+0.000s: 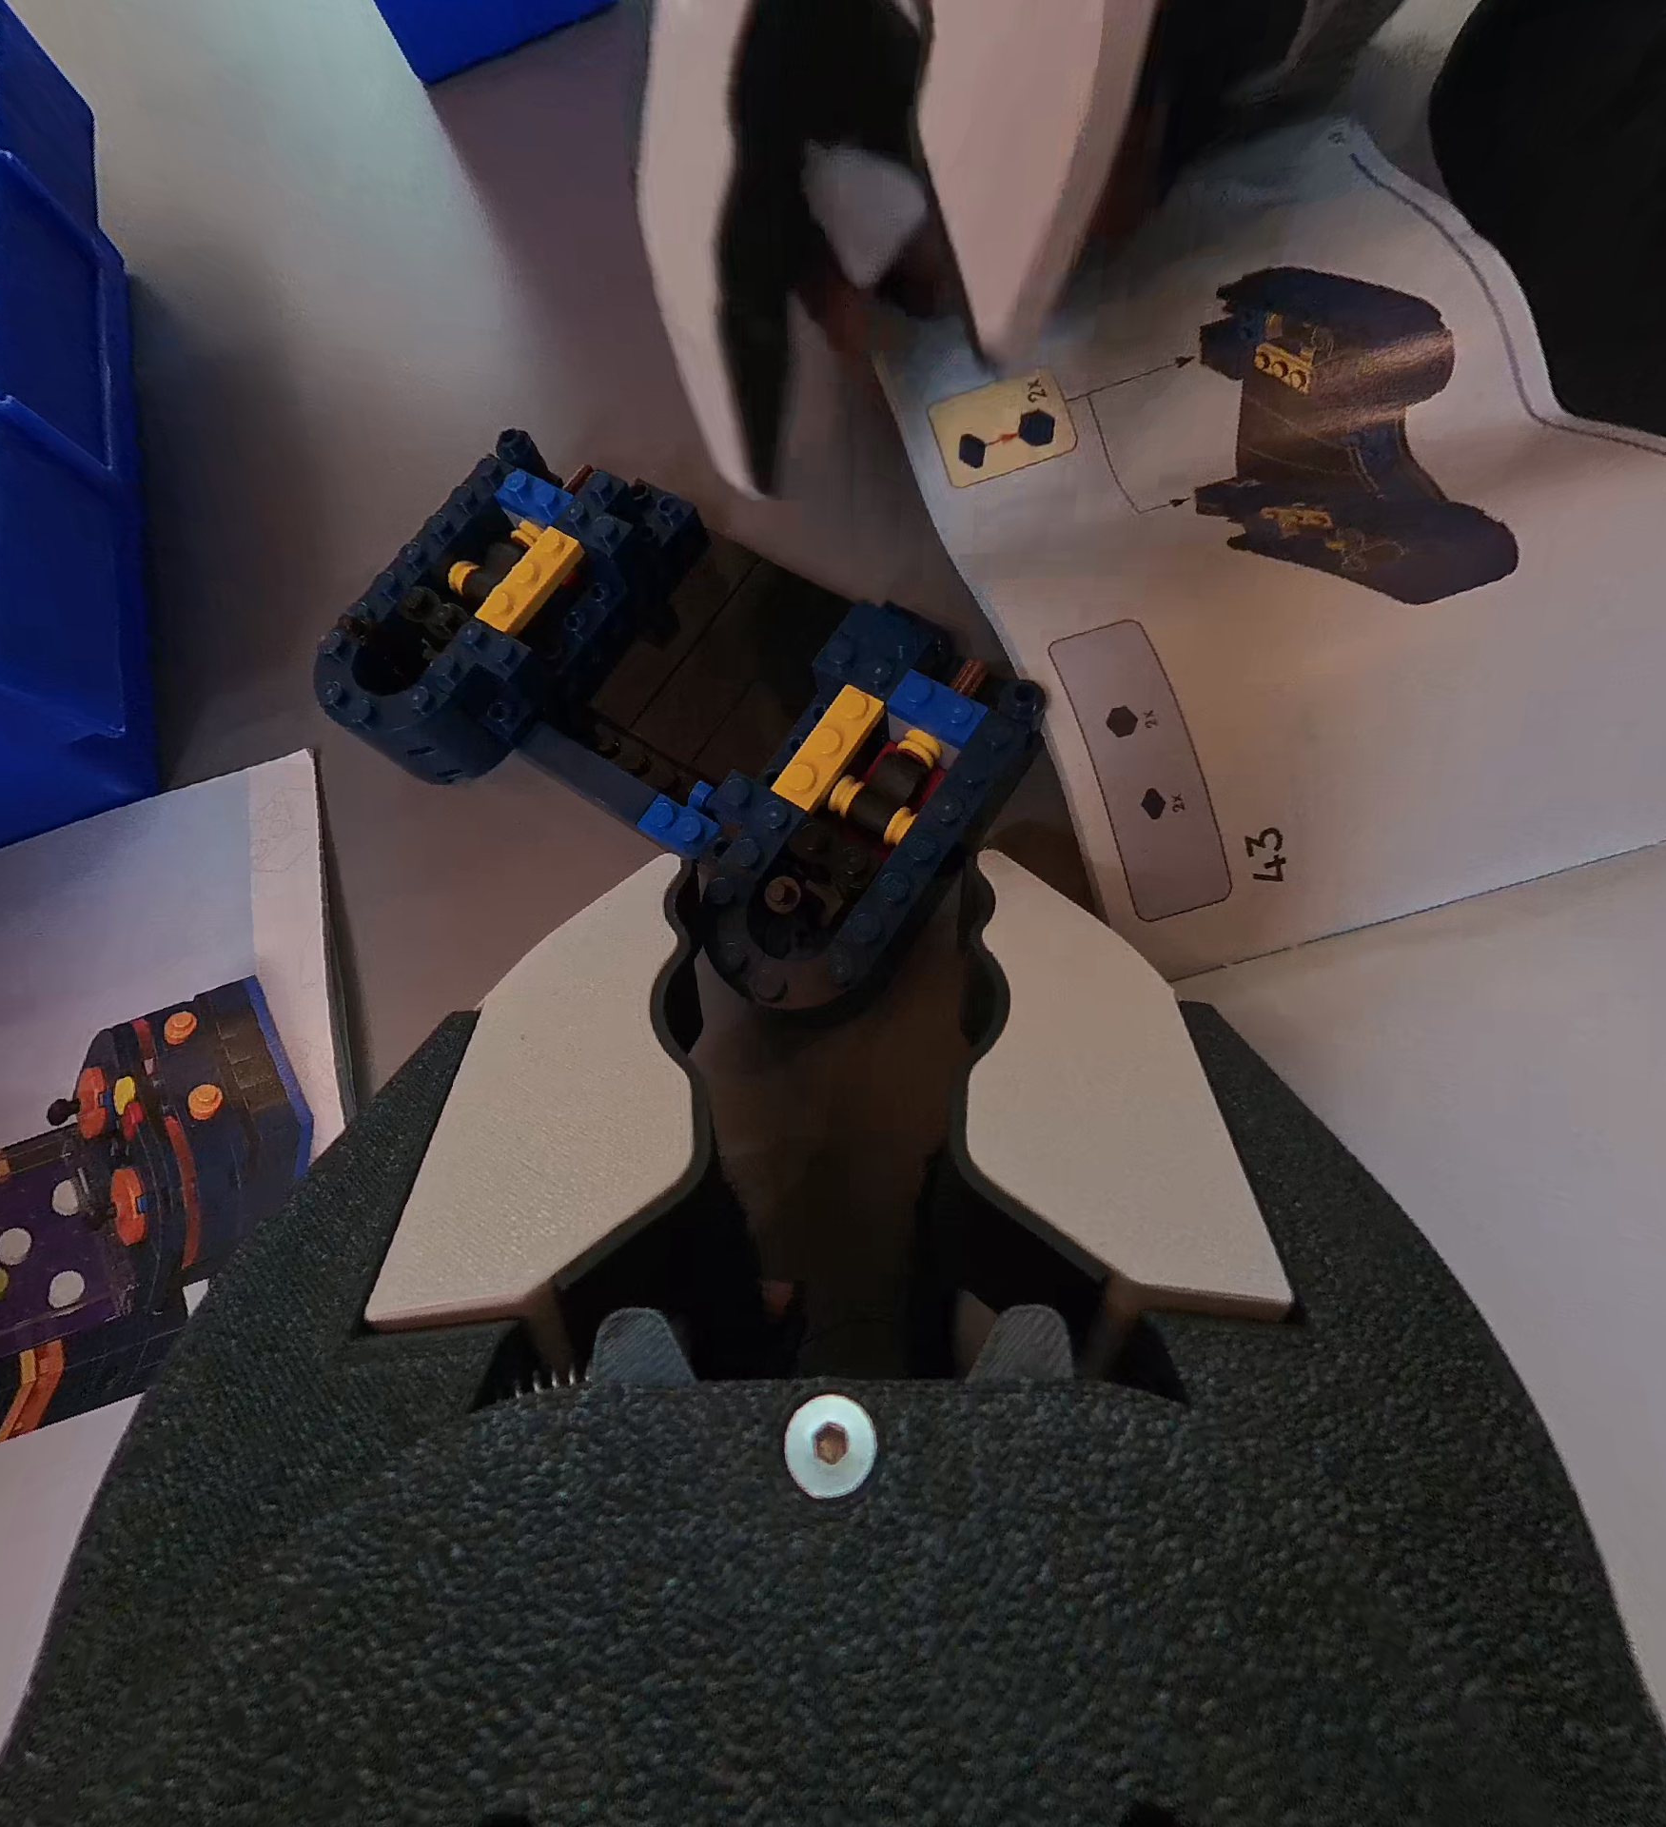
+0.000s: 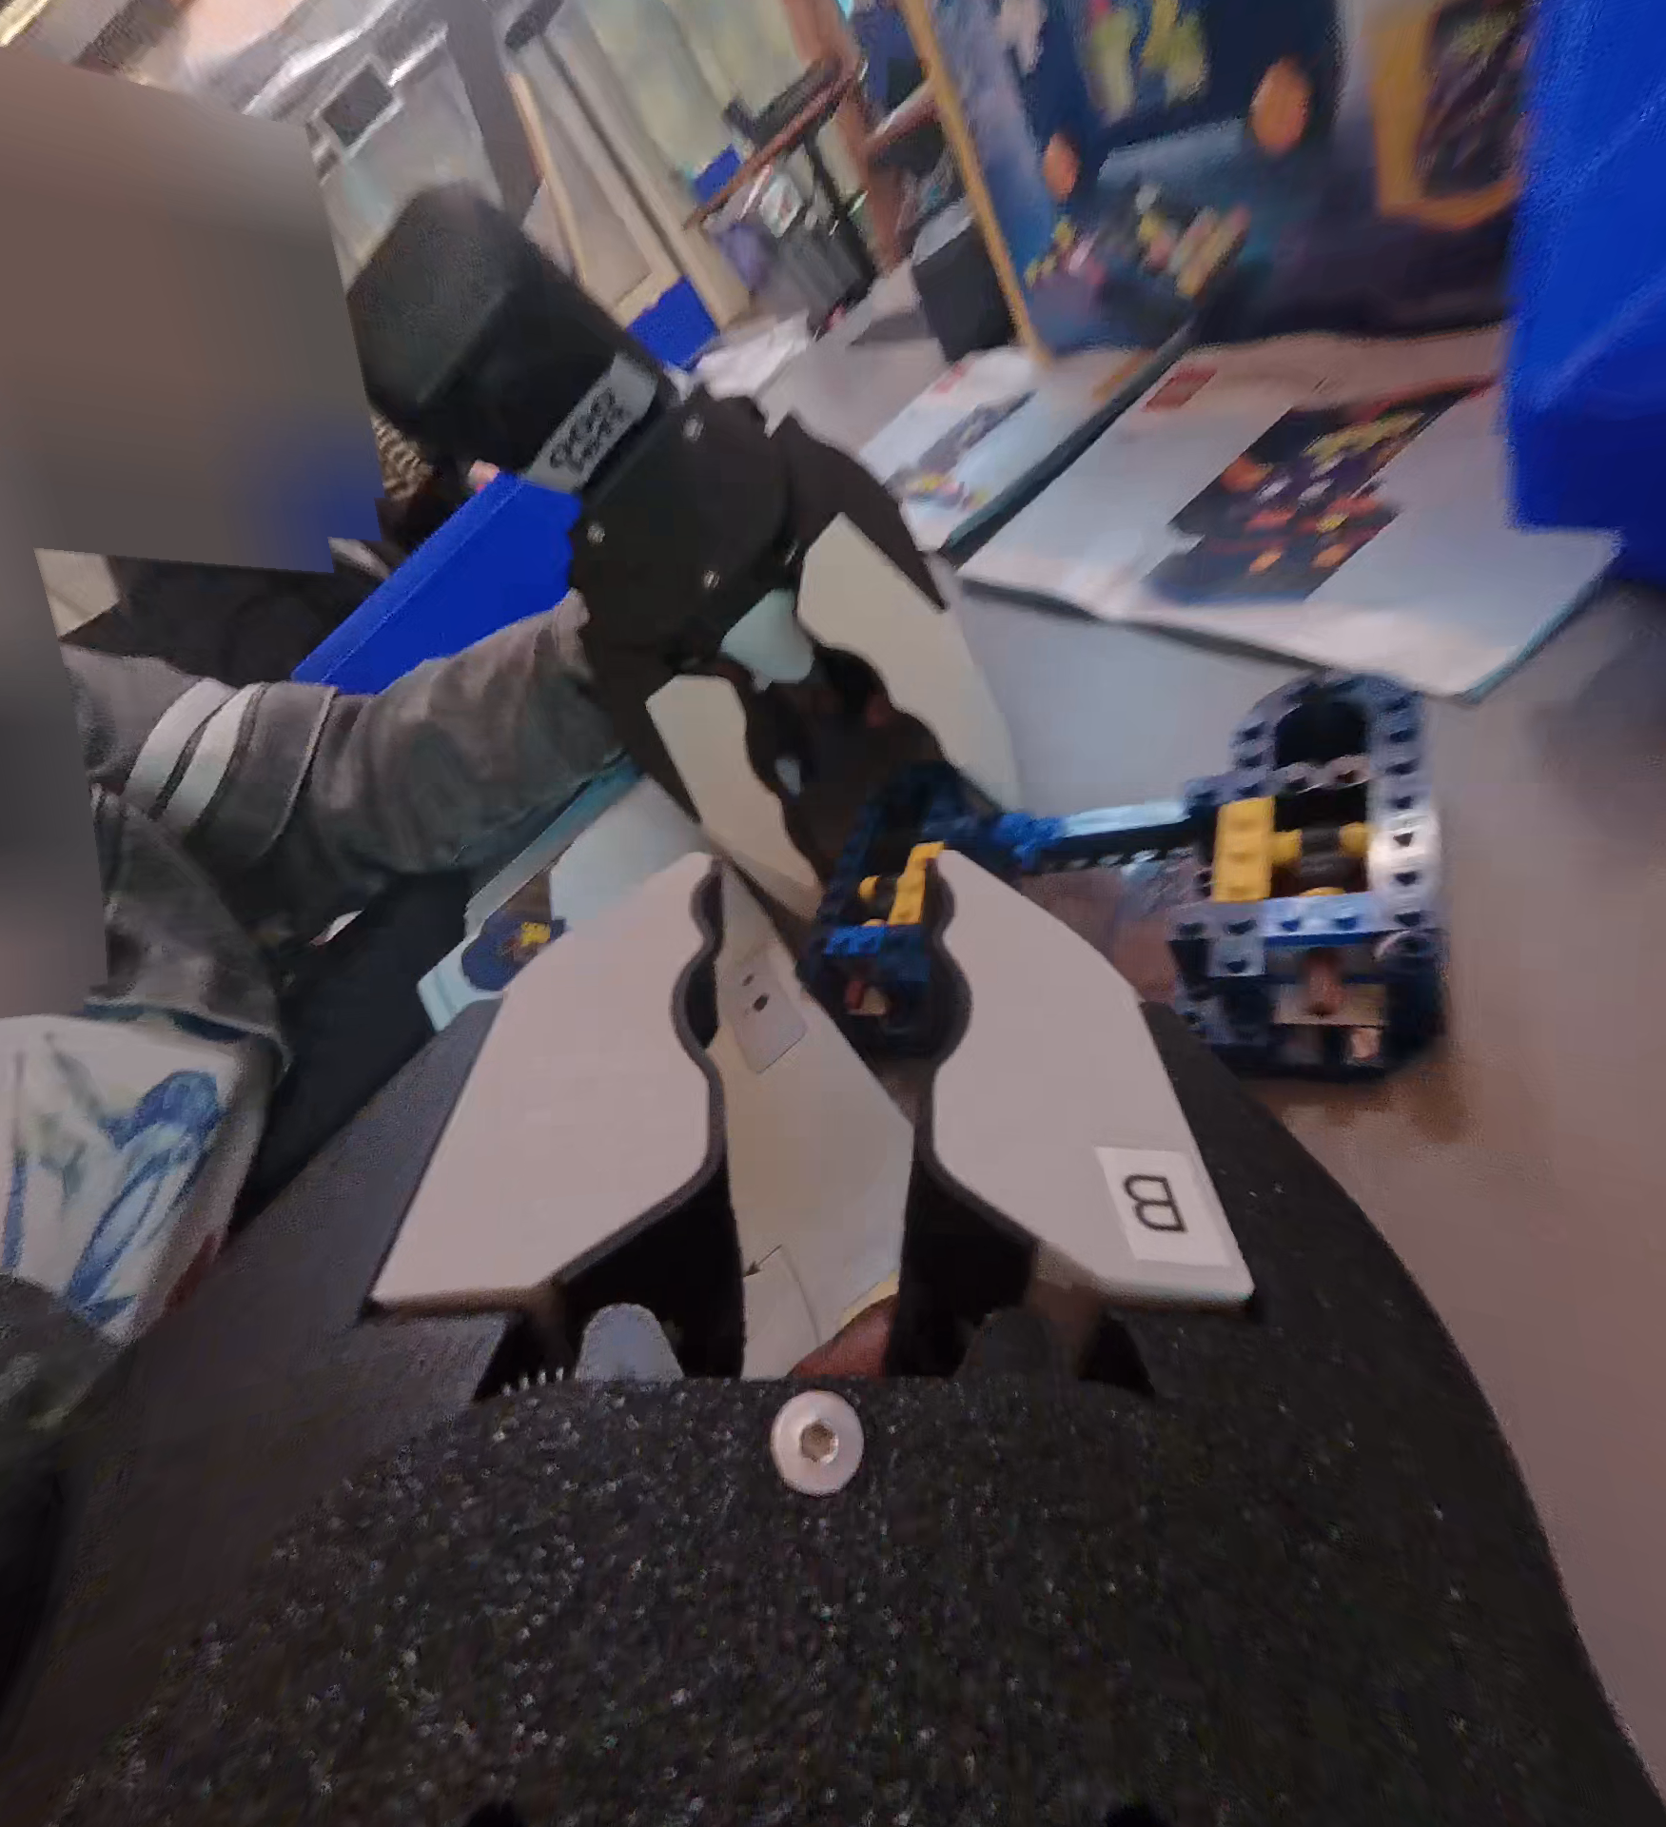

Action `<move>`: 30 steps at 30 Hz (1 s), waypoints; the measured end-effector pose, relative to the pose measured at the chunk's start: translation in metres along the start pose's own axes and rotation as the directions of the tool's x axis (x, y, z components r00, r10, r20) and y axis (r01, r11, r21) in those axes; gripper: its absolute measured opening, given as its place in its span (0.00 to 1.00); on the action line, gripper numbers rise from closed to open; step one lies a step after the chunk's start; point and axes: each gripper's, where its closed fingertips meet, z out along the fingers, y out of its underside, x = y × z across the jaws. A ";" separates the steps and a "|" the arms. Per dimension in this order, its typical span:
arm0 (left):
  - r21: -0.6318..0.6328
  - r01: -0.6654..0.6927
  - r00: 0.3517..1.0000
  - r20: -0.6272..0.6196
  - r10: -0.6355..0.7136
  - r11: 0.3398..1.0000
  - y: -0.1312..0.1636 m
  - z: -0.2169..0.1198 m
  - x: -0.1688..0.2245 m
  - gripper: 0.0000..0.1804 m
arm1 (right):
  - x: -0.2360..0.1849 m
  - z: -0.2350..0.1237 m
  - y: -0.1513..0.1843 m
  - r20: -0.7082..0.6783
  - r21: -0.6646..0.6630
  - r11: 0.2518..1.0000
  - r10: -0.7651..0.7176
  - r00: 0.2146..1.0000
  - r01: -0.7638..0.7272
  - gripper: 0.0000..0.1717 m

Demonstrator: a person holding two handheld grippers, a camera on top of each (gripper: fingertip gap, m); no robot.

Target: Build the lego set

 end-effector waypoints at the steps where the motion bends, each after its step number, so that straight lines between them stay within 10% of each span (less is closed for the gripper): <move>1: 0.000 -0.001 1.000 0.000 0.001 1.000 0.000 0.000 0.000 0.28 | 0.006 -0.006 -0.007 -0.048 0.030 0.999 -0.026 0.999 0.027 0.29; 5: -0.002 0.003 1.000 0.013 -0.003 1.000 0.003 -0.003 -0.005 0.28 | 0.049 -0.024 -0.011 -0.297 -0.072 0.987 -0.159 0.942 0.144 0.53; 10: -0.019 0.054 0.996 0.075 -0.052 0.998 0.012 -0.011 -0.019 0.31 | 0.054 -0.011 0.007 -0.239 -0.190 0.981 -0.070 0.968 0.024 0.58; 20: -0.190 0.170 0.979 0.145 -0.144 0.967 0.040 -0.055 -0.038 0.29 | 0.016 -0.036 -0.005 -0.230 -0.074 0.996 -0.063 0.971 0.047 0.41; 27: 0.055 0.146 0.949 0.274 -0.156 0.988 -0.011 -0.124 -0.056 0.28 | -0.026 -0.109 -0.060 -0.373 0.215 0.950 -0.134 0.918 0.226 0.33; 30: 0.237 0.134 0.927 0.313 -0.206 0.962 -0.043 -0.163 -0.058 0.25 | -0.024 -0.138 -0.042 -0.510 0.135 0.964 -0.130 0.850 0.229 0.21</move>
